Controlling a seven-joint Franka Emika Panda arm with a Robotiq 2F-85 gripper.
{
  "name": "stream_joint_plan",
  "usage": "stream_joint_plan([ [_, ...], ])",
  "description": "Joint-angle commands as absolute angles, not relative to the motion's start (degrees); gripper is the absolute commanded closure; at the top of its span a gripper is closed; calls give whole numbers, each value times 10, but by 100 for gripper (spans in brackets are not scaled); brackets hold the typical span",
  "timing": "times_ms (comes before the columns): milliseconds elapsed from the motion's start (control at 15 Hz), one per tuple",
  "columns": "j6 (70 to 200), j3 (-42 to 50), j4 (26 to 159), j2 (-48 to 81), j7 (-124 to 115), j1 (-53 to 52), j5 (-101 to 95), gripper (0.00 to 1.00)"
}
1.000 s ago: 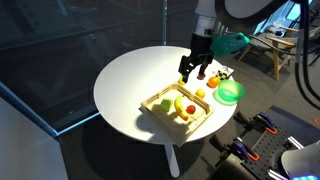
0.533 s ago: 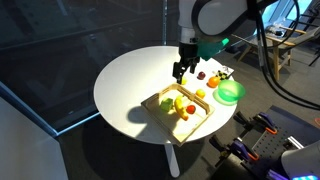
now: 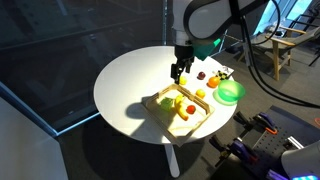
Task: Remove the light green block from the wooden tray and put it on the table
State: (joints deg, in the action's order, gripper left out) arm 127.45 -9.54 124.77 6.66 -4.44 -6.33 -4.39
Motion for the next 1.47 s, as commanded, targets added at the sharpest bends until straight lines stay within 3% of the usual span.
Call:
stream_joint_plan([
  [0, 1273, -88, 1247, 67, -44, -71, -43, 0],
  [667, 1290, -87, 1246, 91, -39, -73, -48, 0],
  [1400, 1420, -79, 1229, 200, 7, -79, -65, 0],
])
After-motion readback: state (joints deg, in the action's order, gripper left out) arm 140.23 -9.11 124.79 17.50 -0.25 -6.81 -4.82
